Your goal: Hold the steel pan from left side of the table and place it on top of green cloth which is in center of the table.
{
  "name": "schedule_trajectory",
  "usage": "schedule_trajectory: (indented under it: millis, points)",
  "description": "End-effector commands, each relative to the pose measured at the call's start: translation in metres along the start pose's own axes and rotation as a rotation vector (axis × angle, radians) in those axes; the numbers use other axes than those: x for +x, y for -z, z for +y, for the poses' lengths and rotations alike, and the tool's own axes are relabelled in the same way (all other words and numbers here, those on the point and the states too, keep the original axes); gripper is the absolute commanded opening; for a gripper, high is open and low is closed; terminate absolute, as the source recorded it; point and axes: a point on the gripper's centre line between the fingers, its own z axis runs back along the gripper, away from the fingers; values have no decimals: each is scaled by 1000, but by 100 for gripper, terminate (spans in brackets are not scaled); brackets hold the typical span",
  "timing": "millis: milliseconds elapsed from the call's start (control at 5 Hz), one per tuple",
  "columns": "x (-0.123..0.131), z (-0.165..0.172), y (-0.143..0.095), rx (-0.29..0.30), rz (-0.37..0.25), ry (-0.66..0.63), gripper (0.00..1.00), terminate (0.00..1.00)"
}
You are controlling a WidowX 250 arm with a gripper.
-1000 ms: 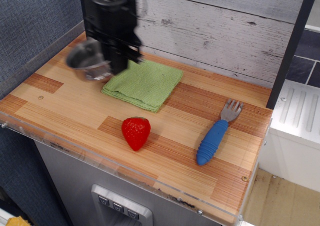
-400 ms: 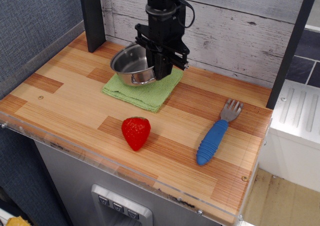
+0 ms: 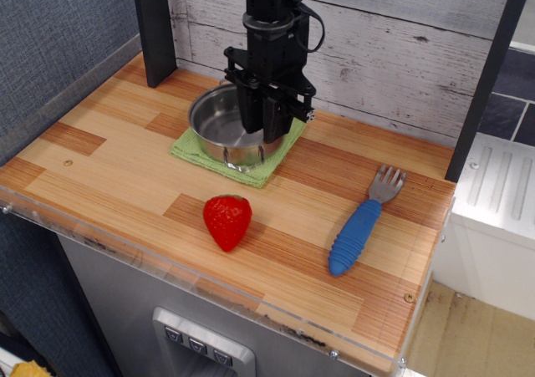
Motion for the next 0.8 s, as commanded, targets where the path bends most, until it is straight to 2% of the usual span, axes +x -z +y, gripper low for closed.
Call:
schedule_trajectory:
  millis: [0, 400, 600]
  points:
    - [-35, 3, -84, 14, -147, -99, 100, 0]
    - [-54, 8, -69, 23, -81, -154, 100, 0]
    - [-54, 8, -69, 23, -81, -154, 100, 100]
